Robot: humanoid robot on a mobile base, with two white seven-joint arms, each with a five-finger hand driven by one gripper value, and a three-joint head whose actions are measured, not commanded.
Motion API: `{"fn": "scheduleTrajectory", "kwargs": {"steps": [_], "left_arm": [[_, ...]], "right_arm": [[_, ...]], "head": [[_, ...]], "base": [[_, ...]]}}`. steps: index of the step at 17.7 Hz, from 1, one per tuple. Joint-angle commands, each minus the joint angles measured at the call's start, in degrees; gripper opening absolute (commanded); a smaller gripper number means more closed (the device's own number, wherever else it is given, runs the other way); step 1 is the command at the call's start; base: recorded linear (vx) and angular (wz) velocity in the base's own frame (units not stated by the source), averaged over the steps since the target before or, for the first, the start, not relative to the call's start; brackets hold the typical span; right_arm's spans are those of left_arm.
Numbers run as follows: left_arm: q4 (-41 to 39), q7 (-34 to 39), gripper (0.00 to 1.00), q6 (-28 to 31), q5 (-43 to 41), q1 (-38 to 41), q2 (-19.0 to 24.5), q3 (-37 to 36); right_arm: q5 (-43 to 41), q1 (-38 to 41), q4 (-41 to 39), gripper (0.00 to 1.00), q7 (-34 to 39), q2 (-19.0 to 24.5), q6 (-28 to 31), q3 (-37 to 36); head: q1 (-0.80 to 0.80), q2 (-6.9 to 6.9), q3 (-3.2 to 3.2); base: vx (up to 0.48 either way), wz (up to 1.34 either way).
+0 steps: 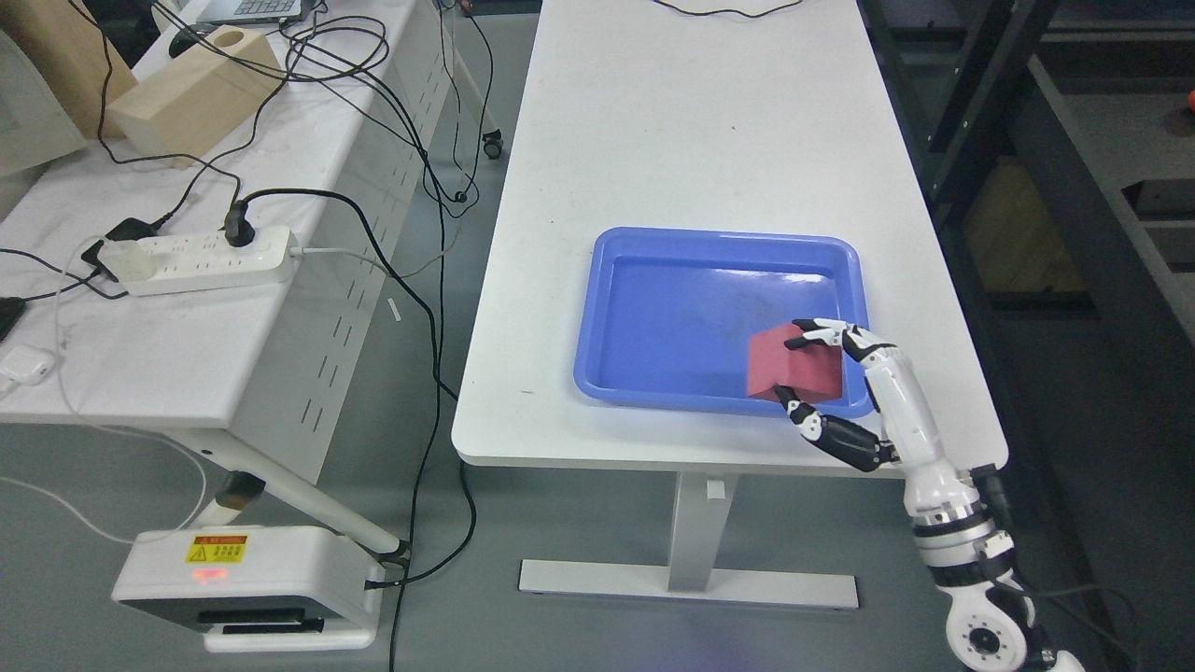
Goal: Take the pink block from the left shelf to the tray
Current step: 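Lower the pink cube into the blue tray with the right hand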
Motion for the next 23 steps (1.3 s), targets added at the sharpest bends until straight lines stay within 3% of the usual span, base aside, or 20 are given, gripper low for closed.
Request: {"fn": "scheduleTrajectory", "kwargs": {"steps": [1, 14, 17, 23], "left_arm": [[-1.0, 0.0, 1.00, 0.0, 0.0, 1.1, 1.0, 0.0], [-1.0, 0.0, 1.00, 0.0, 0.0, 1.1, 1.0, 0.0], [-1.0, 0.0, 1.00, 0.0, 0.0, 1.1, 1.0, 0.0], [-1.0, 0.0, 1.00, 0.0, 0.0, 1.1, 1.0, 0.0]], "right_arm": [[0.0, 0.0, 0.0, 0.06, 0.0, -1.0, 0.0, 0.2], [1.2, 1.0, 0.0, 0.08, 5.7, -1.0, 3.7, 3.1], [1.3, 1.9, 0.0, 0.22, 9.2, -1.0, 5.9, 3.4], [0.5, 2.1, 0.0, 0.39, 10.3, -1.0, 8.0, 3.2]], "head": [[0.00, 0.00, 0.00], [0.00, 0.00, 0.00], [0.00, 0.00, 0.00], [0.00, 0.00, 0.00]], "base": [[0.147, 0.00], [0.110, 0.01], [0.112, 0.01], [0.089, 0.00]]}}
